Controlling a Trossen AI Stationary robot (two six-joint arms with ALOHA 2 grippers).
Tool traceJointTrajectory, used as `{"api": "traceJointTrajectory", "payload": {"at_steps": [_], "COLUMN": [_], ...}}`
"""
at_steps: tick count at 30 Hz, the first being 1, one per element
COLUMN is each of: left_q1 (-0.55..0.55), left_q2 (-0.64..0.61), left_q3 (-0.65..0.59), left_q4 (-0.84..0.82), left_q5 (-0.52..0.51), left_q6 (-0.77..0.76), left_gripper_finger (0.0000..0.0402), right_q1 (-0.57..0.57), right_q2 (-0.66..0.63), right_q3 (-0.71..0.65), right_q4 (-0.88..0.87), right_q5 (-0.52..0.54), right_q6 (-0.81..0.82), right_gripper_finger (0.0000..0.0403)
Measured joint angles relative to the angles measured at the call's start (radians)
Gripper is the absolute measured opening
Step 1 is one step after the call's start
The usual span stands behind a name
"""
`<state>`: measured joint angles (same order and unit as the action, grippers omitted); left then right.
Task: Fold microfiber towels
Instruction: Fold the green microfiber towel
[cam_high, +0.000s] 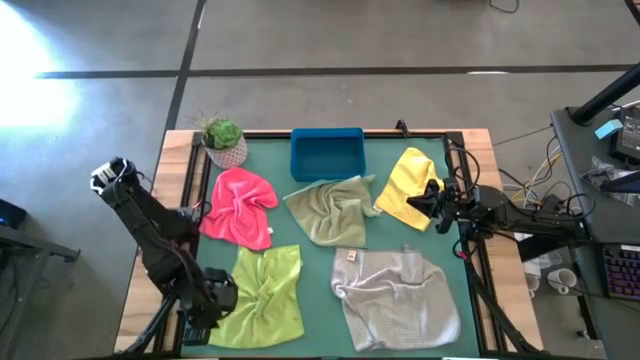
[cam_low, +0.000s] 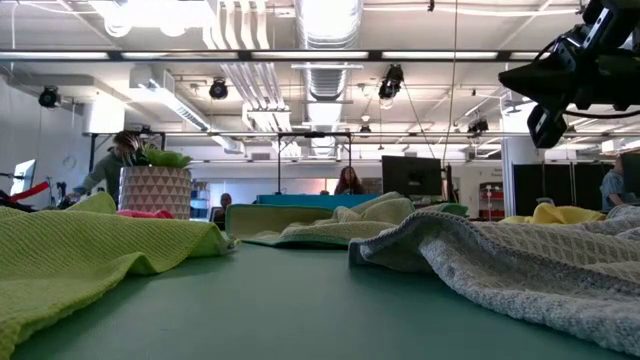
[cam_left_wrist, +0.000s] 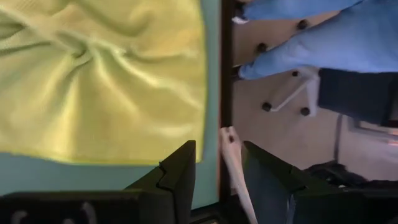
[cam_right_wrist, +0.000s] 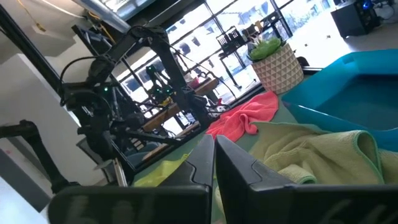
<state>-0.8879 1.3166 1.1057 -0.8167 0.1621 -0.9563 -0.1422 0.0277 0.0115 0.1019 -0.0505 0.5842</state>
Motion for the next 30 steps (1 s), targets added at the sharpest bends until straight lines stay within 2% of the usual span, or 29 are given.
{"api": "traceJointTrajectory", "payload": {"at_steps": [11, 19, 24, 30], "left_q1": [0.0, 0.0, -0.005, -0.054], "left_q2": [0.02, 0.069, 0.101, 0.156], "left_q3": [-0.013, -0.016, -0.011, -0.005], "left_q4": [0.029, 0.031, 0.056, 0.102], "left_q5": [0.099, 0.208, 0.194, 0.109], "left_q6": [-0.086, -0.119, -0.107, -0.104], "left_gripper_finger": [0.0118, 0.0182, 0.0198, 0.0198], "right_q1": [0.0, 0.0, 0.0, 0.0], "right_q2": [0.0, 0.0, 0.0, 0.0], "right_q3": [0.0, 0.0, 0.0, 0.0], "right_q4": [0.0, 0.003, 0.008, 0.008], "right_q5": [0.0, 0.0, 0.0, 0.0], "right_q6": [0.0, 0.0, 0.0, 0.0], "right_gripper_finger": [0.0009, 0.0009, 0.0009, 0.0009]}}
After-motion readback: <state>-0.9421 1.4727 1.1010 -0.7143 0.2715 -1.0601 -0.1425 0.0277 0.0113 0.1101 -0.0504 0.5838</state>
